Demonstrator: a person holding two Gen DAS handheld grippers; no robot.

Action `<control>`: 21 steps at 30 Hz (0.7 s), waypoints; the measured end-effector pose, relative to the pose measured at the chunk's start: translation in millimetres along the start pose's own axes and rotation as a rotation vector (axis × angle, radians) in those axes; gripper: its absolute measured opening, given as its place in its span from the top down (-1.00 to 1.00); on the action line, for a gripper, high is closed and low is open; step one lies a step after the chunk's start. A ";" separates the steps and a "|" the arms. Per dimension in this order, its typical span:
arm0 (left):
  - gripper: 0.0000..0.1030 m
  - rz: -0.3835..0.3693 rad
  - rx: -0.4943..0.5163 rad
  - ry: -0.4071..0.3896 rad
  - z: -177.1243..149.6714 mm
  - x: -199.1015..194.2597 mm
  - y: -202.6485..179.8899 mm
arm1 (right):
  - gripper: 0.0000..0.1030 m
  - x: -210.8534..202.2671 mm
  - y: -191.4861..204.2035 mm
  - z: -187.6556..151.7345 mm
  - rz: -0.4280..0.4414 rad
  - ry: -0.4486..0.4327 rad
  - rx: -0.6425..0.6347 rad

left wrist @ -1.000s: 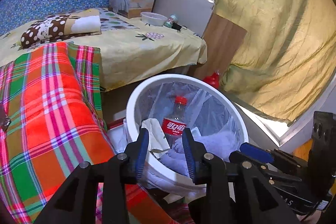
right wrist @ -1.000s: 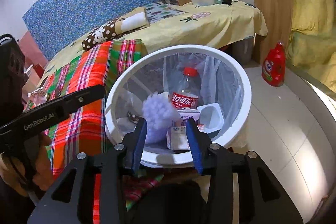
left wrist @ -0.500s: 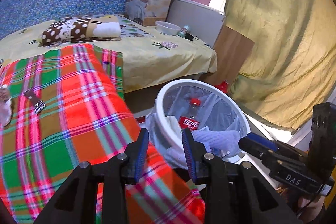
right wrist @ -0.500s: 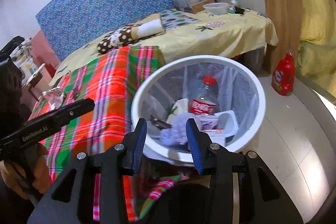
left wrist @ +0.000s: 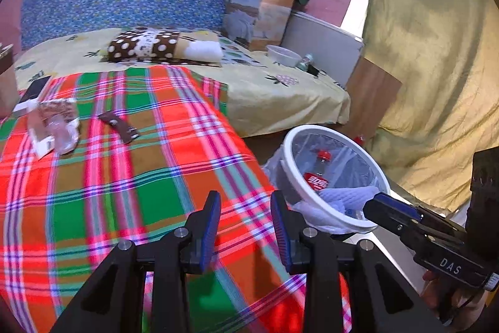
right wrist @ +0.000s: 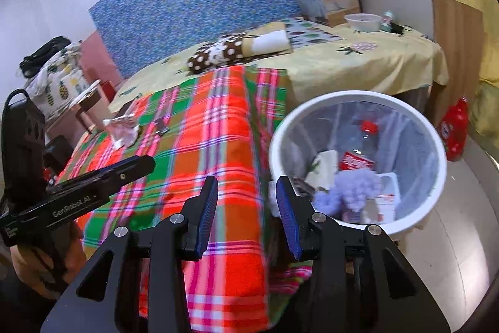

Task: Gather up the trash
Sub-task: 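Move both tools back over the bed toward the cup and wrapper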

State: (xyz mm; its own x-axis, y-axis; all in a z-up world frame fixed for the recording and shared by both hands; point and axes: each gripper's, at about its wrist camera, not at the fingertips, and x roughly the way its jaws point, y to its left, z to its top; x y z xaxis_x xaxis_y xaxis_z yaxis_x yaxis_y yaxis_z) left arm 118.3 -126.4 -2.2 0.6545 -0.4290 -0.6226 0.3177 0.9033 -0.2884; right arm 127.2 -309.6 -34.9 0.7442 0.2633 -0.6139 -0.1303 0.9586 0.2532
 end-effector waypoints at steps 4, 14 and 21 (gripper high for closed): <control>0.36 0.029 -0.029 -0.011 -5.3 -11.8 15.4 | 0.20 5.9 15.7 -0.7 0.024 0.020 -0.032; 0.36 0.111 -0.085 -0.041 -15.5 -40.0 50.9 | 0.20 10.7 51.0 -1.3 0.083 0.033 -0.095; 0.36 0.166 -0.129 -0.055 -20.7 -55.0 75.7 | 0.20 20.2 71.3 -2.3 0.122 0.059 -0.132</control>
State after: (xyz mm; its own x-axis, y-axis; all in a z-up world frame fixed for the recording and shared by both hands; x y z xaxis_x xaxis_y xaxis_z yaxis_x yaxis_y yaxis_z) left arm 92.2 -34.3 -4.9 0.7278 -0.2710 -0.6299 0.1144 0.9537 -0.2781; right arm 131.4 -235.6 -30.9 0.6783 0.3810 -0.6283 -0.3050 0.9239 0.2310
